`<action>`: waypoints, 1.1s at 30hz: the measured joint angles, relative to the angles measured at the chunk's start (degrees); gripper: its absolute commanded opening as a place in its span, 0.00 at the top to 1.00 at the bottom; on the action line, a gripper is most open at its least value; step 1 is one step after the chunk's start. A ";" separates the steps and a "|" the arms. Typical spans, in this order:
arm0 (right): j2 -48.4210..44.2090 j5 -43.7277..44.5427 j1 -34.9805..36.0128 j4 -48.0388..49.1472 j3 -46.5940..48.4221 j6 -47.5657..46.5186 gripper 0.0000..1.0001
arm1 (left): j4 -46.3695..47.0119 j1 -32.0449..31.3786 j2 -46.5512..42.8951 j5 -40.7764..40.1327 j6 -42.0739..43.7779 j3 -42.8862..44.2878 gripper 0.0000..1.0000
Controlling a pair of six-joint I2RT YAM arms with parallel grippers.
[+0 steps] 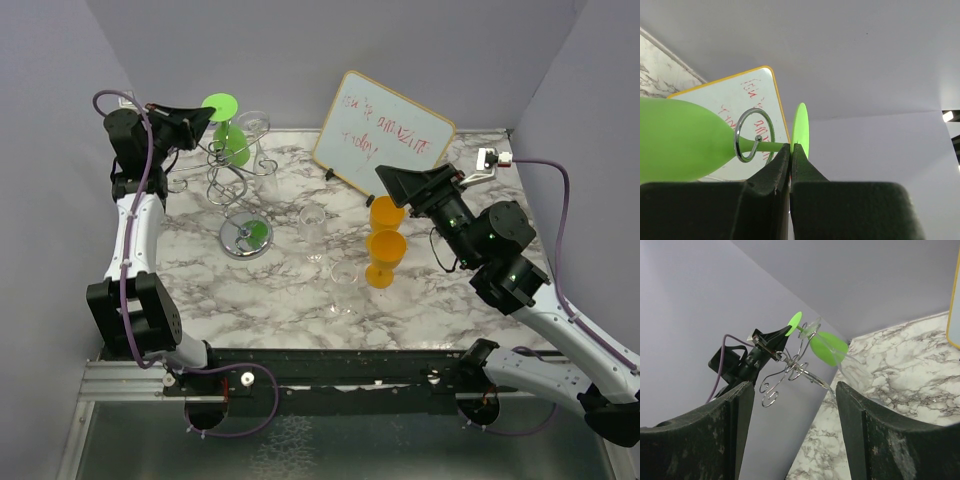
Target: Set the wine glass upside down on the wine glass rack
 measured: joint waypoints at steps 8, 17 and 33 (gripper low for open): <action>-0.07 0.02 0.00 0.33 -0.02 0.11 0.29 | -0.02 -0.26 1.84 -1.11 -0.02 0.81 1.00; -0.22 0.04 0.00 0.33 -0.11 0.09 0.29 | -1.33 -0.26 2.16 -4.28 1.81 2.14 1.00; -0.96 0.70 0.00 0.28 -0.74 -0.02 0.29 | -9.94 -0.26 -0.09 -9.90 11.37 3.08 0.94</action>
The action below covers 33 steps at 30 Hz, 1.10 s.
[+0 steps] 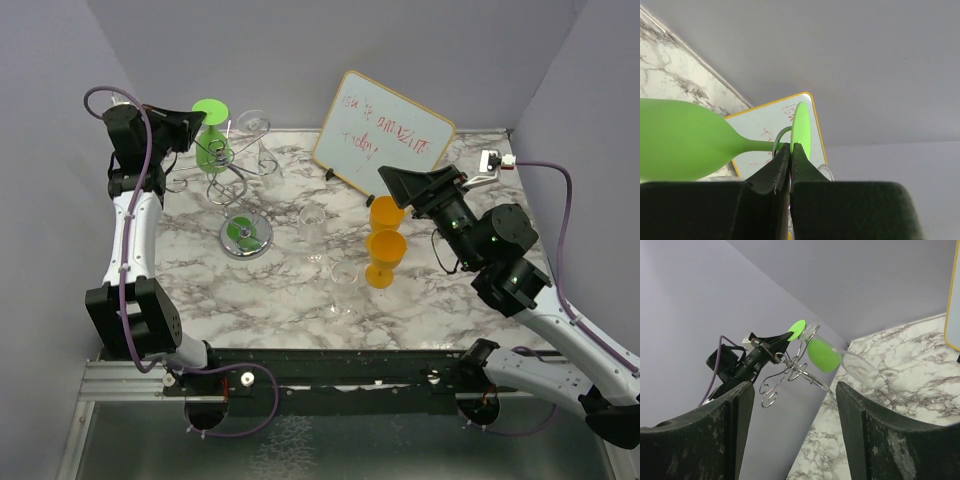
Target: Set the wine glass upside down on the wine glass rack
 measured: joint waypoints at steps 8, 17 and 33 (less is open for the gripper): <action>0.02 0.00 0.00 0.00 -0.13 0.00 0.29 | -4.28 0.00 -0.98 -1.29 4.11 0.96 0.76; 0.00 0.02 0.00 -0.04 -0.42 0.00 0.29 | -9.60 -0.11 -2.19 -5.01 8.90 3.65 0.55; 2.29 -0.39 0.00 -3.13 0.15 -3.37 0.27 | -21.86 -0.11 -11.17 -6.16 29.24 6.43 0.17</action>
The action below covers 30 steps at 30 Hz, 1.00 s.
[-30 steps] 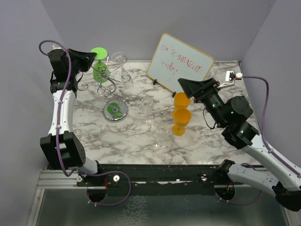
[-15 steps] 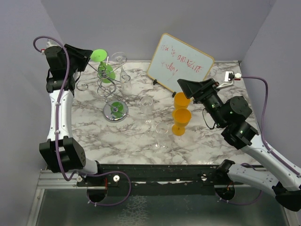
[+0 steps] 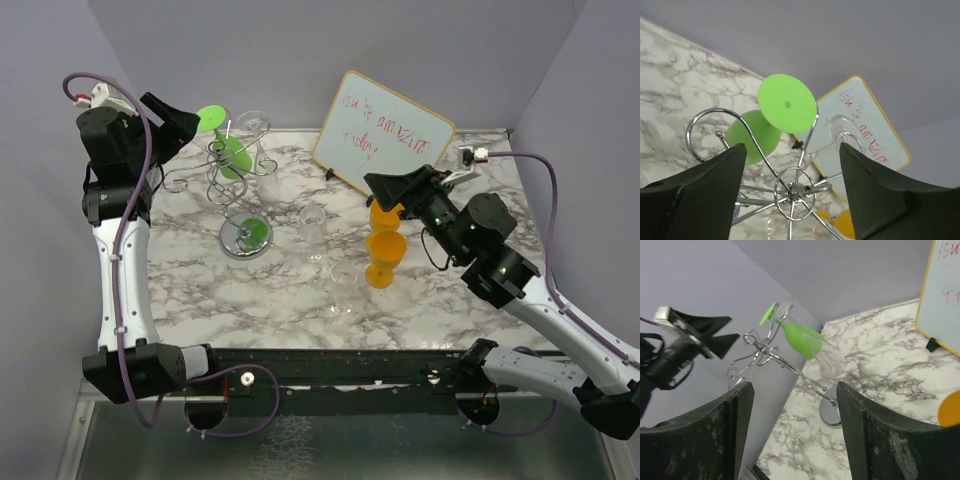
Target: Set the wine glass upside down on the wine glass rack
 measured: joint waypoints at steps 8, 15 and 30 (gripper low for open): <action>12.00 -5.75 0.00 -10.93 9.20 -9.77 0.27 | -0.09 0.00 -15.04 11.41 10.64 -2.62 0.01; 20.98 -11.23 0.00 -17.25 14.01 -14.56 0.34 | 0.02 -4.11 -25.11 26.71 18.60 -11.02 0.01; 40.28 -19.47 0.66 -27.08 24.63 -21.07 0.49 | 1.86 -15.63 -41.81 33.07 24.39 -33.31 0.01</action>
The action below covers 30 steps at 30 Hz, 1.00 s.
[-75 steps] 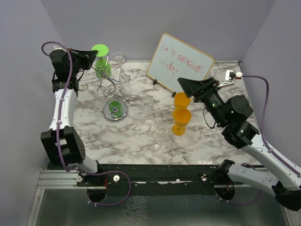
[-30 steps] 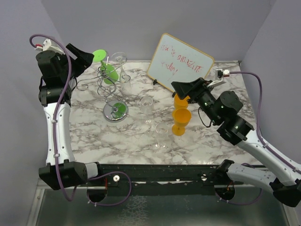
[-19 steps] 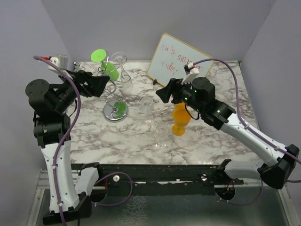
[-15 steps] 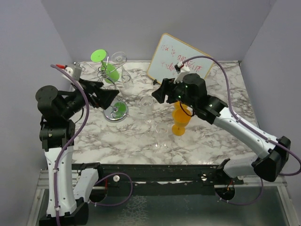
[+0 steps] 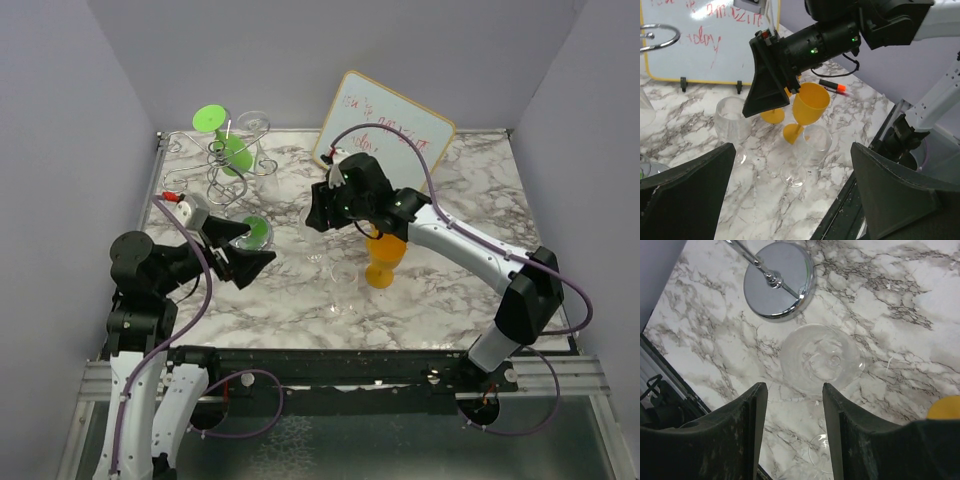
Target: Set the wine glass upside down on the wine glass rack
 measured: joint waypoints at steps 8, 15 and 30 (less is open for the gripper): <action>4.85 0.94 3.50 -1.95 6.84 -2.84 0.54 | 1.38 0.00 0.39 -11.82 -7.65 -7.69 0.01; 8.07 5.29 4.68 -3.41 10.16 -4.35 0.54 | 3.17 0.00 -1.22 -22.93 -18.58 -14.29 0.01; 12.57 6.82 5.09 -6.29 10.86 -7.15 0.99 | 5.35 0.00 -0.83 -34.27 -34.21 -22.08 0.01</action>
